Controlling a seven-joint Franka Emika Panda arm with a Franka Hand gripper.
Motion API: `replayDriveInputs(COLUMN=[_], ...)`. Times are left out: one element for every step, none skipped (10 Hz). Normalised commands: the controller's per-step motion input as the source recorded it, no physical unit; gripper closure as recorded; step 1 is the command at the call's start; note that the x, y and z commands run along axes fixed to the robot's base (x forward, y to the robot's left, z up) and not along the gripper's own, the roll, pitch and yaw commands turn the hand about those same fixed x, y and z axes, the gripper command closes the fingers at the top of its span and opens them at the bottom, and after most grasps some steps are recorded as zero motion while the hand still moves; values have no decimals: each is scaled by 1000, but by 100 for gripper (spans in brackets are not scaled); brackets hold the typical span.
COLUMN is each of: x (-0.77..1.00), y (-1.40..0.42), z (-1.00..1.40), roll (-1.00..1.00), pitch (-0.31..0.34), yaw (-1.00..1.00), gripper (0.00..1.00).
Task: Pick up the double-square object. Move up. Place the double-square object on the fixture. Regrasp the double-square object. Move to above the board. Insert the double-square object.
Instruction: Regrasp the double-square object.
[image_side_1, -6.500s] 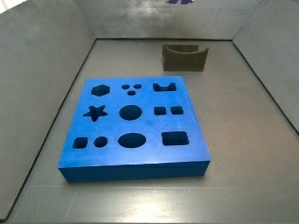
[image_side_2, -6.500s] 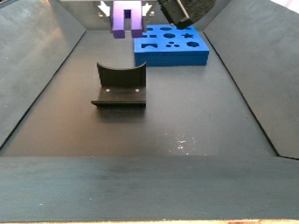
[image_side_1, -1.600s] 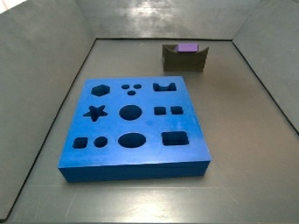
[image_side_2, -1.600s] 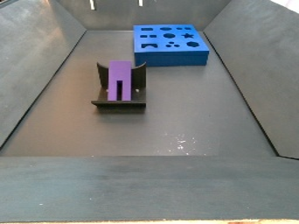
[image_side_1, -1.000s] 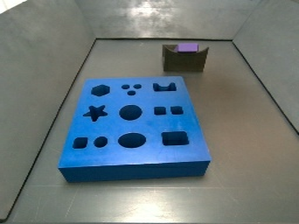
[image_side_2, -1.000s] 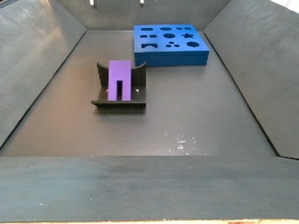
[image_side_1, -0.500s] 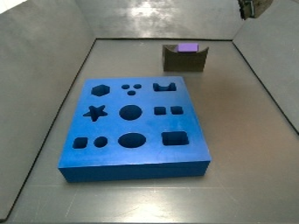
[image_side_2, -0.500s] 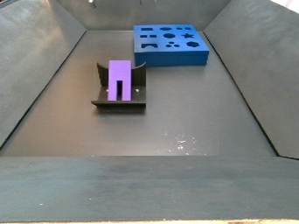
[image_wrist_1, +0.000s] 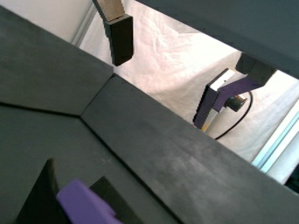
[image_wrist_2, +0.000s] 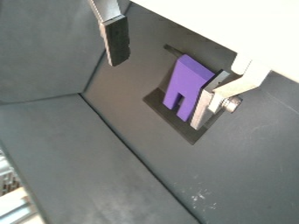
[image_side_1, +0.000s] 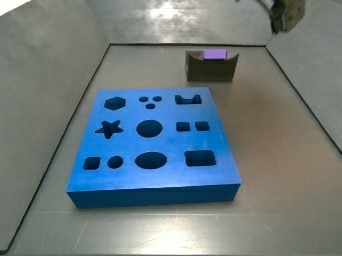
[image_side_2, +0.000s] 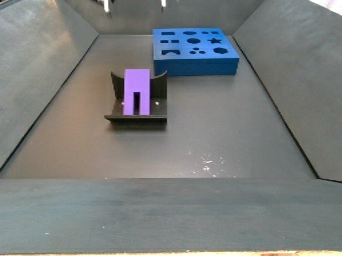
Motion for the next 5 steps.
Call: replayDriveInputs(x=[65, 71, 77, 86, 91], y=[59, 57, 54, 47, 44], z=[-1000, -1000, -1000, -1000, -1000], roll=[53, 58, 59, 65, 68], pitch=[-80, -109, -119, -120, -109], yaw=[138, 111, 78, 36, 6], gripper=[0, 0, 0, 0, 0])
